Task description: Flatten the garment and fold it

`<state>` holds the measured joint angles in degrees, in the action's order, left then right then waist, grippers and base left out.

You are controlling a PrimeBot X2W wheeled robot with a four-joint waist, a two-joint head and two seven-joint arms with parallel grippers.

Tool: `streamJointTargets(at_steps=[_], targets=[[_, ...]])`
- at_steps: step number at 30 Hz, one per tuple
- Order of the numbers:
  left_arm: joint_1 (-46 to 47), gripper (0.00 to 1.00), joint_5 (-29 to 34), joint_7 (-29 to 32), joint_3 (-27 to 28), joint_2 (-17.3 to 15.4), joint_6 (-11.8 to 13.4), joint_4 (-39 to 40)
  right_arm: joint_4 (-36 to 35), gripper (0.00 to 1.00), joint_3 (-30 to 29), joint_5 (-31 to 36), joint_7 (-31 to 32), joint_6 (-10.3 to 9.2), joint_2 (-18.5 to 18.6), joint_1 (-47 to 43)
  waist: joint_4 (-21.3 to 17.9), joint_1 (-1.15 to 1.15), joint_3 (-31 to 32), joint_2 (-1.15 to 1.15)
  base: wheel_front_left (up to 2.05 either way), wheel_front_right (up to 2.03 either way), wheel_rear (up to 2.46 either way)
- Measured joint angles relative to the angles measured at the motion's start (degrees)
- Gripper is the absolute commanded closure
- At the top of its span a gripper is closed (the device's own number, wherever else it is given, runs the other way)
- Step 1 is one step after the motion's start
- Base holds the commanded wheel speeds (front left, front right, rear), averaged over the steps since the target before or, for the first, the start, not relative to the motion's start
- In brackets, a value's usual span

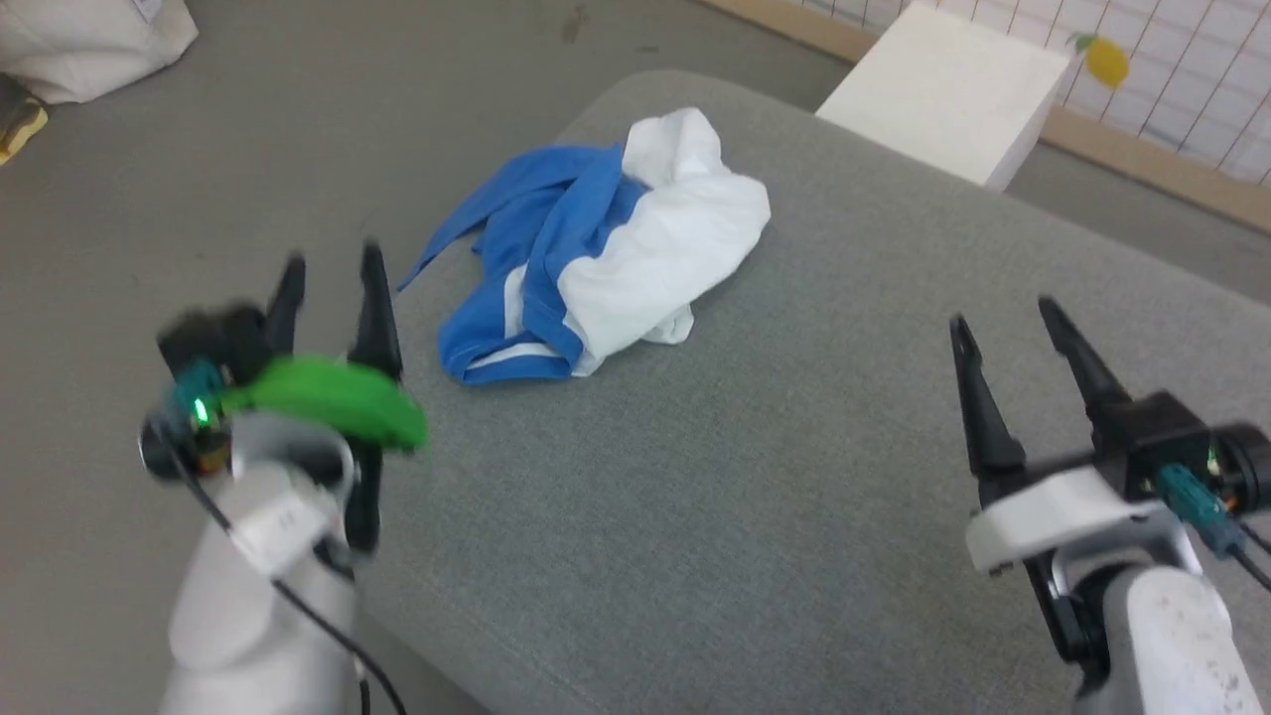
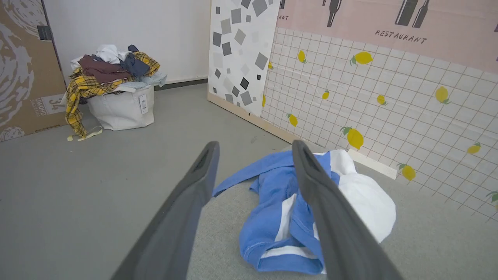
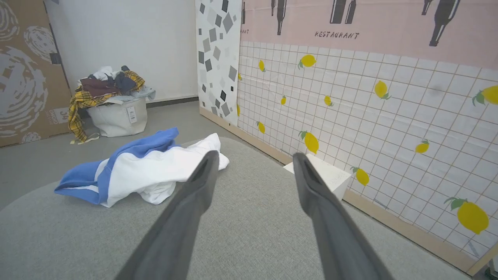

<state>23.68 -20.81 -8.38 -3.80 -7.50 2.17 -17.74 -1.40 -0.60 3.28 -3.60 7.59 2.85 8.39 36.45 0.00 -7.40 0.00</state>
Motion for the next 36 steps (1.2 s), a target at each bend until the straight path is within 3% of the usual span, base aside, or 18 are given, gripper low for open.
streamJointTargets(at_steps=[8, 17, 21, 24, 27, 28, 29, 32, 36], targets=[[17.5, 0.0, -6.9, 7.6, 3.2, -3.6, -5.0, -11.7, -3.0, 0.0, 1.8, 2.4, 1.7, 0.0, 0.0, 5.8, -2.6, 0.01, -8.4, 0.0, 0.0, 0.0, 0.0], [24.2, 0.0, -14.7, 21.5, 5.6, -8.8, -8.1, -21.5, -3.6, 0.0, 1.1, 2.8, 0.2, -0.01, 0.0, 9.3, -10.5, 0.02, -19.3, 0.0, 0.0, 0.0, 0.0], [24.2, 0.0, -18.8, 29.9, 6.8, -9.7, -8.2, -24.8, -2.9, 0.0, 0.8, 2.5, -1.1, -0.01, 0.0, 9.3, -15.0, 0.01, -22.9, 0.0, 0.0, 0.0, 0.0], [23.6, 0.0, -20.5, 37.0, 6.9, -10.7, -6.5, -26.7, -1.8, 0.0, 0.4, 2.0, -2.0, -0.01, 0.0, 9.3, -18.0, 0.01, -24.9, 0.0, 0.0, 0.0, 0.0], [23.3, 0.0, -20.3, 42.5, 6.6, -14.2, -4.9, -25.9, -0.4, 0.0, 0.3, 1.4, -2.7, -0.01, 0.0, 9.2, -20.7, 0.0, -26.1, 0.01, 0.0, 0.0, 0.0], [22.8, 0.62, -20.6, 47.4, 6.7, -16.8, -4.5, -24.1, 0.9, 0.0, 0.6, 0.2, -4.1, 0.0, 0.0, 9.2, -22.9, 0.0, -26.2, 0.01, 0.0, 0.0, 0.0], [22.0, 1.0, -20.5, 47.8, 6.6, -17.6, -4.5, -23.0, 1.4, 0.0, 0.6, -0.3, -4.5, 0.0, 0.0, 9.2, -23.4, 0.0, -25.9, 0.01, 0.0, 0.0, 0.0], [18.8, 1.0, -18.5, 43.8, 5.7, -18.4, -4.7, -19.0, 3.3, 0.0, 0.8, -1.6, -5.4, 0.0, 0.0, 8.6, -24.5, 0.0, -24.1, 0.0, 0.0, 0.0, 0.0], [16.2, 1.0, -12.8, 30.9, 5.0, -18.7, -4.6, -13.0, 6.0, 0.0, 0.5, -3.4, -6.4, -0.01, 0.0, 6.3, -25.8, 0.0, -20.6, 0.0, 0.0, 0.0, 0.0]])
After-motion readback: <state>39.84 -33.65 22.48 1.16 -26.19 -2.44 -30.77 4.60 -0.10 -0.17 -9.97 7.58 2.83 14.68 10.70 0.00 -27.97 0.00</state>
